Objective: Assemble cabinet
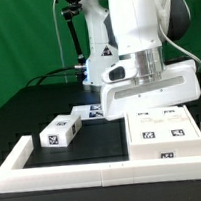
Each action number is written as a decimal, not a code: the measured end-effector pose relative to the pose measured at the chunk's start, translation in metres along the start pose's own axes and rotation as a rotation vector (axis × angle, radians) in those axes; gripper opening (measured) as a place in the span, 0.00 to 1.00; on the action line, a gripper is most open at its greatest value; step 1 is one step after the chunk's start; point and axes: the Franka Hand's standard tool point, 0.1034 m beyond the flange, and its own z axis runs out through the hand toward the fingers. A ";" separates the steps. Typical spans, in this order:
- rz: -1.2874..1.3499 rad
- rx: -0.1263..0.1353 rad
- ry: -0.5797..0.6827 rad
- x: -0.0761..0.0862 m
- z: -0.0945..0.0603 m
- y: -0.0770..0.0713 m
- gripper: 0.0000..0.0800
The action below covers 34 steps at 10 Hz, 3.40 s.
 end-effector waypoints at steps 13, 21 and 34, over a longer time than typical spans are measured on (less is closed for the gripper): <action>-0.047 -0.018 -0.014 0.050 -0.101 -0.007 0.00; -0.052 -0.010 -0.033 0.070 -0.115 -0.012 0.00; 0.120 -0.057 -0.040 -0.021 -0.093 0.095 1.00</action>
Offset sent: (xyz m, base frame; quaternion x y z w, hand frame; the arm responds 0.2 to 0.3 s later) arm -0.0060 0.0046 0.0554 0.0052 -0.0148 -0.0174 0.9997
